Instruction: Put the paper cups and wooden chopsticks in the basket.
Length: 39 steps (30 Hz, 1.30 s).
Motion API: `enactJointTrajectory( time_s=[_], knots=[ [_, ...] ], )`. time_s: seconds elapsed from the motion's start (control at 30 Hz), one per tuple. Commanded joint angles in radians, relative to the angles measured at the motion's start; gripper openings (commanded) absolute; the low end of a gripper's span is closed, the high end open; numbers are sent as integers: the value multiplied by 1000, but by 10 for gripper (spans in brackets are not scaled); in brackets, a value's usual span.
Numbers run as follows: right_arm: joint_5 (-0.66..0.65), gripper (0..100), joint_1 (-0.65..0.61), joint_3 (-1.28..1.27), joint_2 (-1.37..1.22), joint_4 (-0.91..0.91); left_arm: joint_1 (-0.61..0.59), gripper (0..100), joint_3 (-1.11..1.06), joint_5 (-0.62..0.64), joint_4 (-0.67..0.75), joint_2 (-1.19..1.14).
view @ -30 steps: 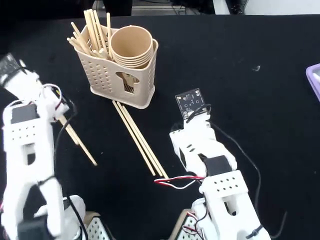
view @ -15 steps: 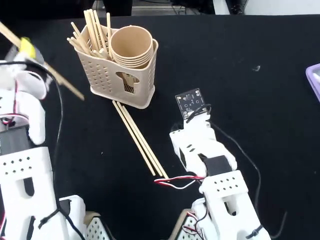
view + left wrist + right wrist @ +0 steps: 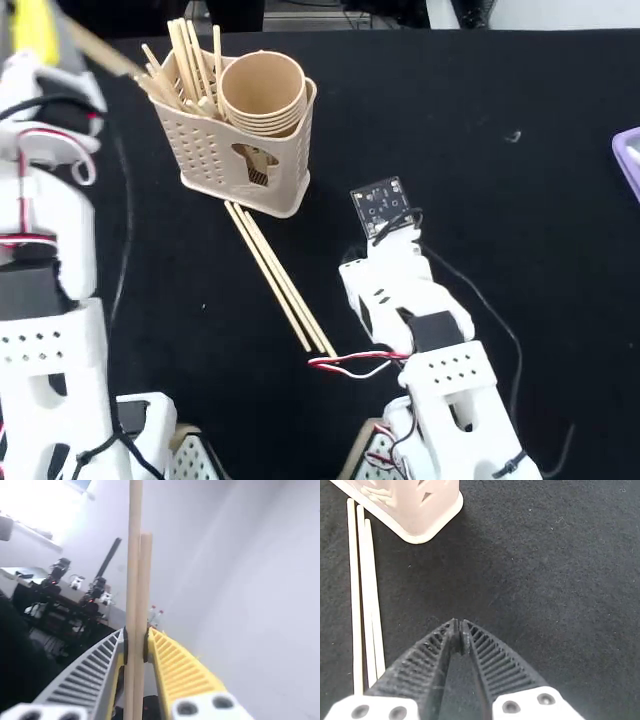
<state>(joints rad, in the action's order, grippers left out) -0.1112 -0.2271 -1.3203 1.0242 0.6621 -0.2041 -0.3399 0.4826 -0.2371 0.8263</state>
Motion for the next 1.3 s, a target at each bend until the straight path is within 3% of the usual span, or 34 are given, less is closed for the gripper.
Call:
enactJointTrajectory(
  time_s=[0.0,0.23,0.57,0.77,0.97,1.27],
  knots=[
    [-8,15,-6,7,-1,-23,99,30,119,-92,86,-98],
    [-8,15,-8,7,-1,-23,110,30,242,-206,86,-310],
    [-8,15,-8,7,-1,-23,111,30,262,-213,83,-535],
    [-8,15,-8,7,-1,-23,111,36,257,-215,-29,-559],
    [-8,15,-8,7,-1,-23,111,179,257,-216,-130,-560],
    [-8,15,-8,7,-1,-23,101,179,257,-276,-152,-514]
  ],
)
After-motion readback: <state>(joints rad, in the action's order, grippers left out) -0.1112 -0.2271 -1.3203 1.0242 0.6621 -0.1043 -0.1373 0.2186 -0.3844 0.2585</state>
